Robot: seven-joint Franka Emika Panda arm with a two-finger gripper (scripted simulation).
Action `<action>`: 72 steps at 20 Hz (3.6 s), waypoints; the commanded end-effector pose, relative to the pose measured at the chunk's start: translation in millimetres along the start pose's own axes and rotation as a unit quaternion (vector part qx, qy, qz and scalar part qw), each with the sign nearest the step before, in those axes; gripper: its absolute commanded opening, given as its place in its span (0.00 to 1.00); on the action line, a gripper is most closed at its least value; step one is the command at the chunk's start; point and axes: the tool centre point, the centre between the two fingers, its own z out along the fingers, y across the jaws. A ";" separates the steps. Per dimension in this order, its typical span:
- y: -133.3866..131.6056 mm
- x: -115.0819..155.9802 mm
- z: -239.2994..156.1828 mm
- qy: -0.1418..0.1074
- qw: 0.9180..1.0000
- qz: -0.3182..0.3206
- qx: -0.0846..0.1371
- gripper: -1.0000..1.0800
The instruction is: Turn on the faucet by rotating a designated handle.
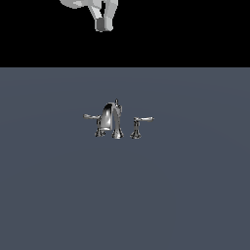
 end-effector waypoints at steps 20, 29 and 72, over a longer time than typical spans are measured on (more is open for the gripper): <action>-38.6 119.9 137.3 -0.003 0.966 0.257 -0.009 0.00; -31.9 179.2 199.9 -0.002 0.928 0.371 -0.015 0.00; 23.5 222.6 273.6 -0.004 0.864 0.503 -0.015 0.00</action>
